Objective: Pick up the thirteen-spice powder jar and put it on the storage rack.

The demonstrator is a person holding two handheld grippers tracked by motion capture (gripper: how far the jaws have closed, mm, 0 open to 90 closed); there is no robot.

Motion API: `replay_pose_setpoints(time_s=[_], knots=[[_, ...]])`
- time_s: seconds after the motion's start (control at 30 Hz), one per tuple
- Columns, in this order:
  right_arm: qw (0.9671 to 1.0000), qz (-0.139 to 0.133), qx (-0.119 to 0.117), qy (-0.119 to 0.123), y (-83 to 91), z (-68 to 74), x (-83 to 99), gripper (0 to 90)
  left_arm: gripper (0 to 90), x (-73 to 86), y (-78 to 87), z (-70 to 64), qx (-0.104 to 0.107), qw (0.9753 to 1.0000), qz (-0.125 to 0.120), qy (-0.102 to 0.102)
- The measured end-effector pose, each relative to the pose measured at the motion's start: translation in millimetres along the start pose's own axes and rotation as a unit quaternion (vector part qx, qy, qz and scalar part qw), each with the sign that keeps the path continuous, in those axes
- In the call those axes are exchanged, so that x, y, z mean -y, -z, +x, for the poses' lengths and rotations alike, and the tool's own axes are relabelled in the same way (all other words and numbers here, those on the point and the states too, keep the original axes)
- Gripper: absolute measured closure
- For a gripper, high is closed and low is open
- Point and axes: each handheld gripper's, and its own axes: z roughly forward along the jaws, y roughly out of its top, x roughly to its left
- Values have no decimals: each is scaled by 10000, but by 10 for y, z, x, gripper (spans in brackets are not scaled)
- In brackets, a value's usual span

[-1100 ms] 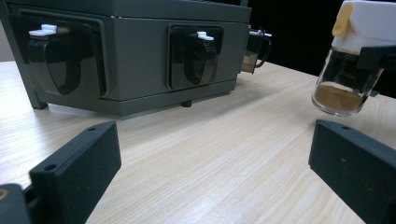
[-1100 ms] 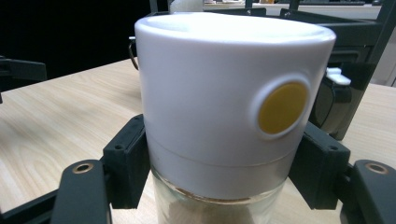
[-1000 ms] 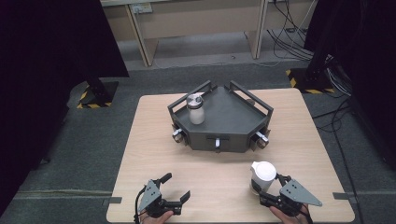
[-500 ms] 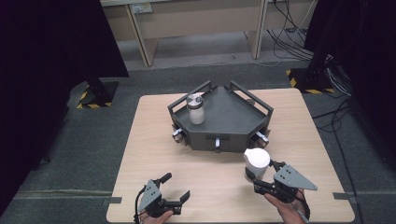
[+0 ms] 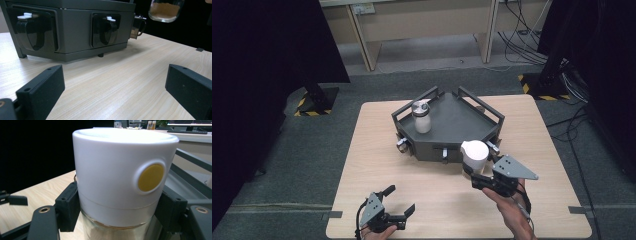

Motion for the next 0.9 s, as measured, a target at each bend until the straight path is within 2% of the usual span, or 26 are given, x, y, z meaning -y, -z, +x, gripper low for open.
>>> replay_pose_setpoints(time_s=[0.27,0.63,0.9], knots=[[10000,48,72,45,-145,-25,-157,305,18,1,0,-6,0,10000,0,-13],[10000,20,34,-4,-337,-66,-410,305,18,2,11,-3,-24,10000,-11,-3],[9999,62,112,-58,-500,-111,-577,305,18,0,14,-5,-15,10000,-17,-5]])
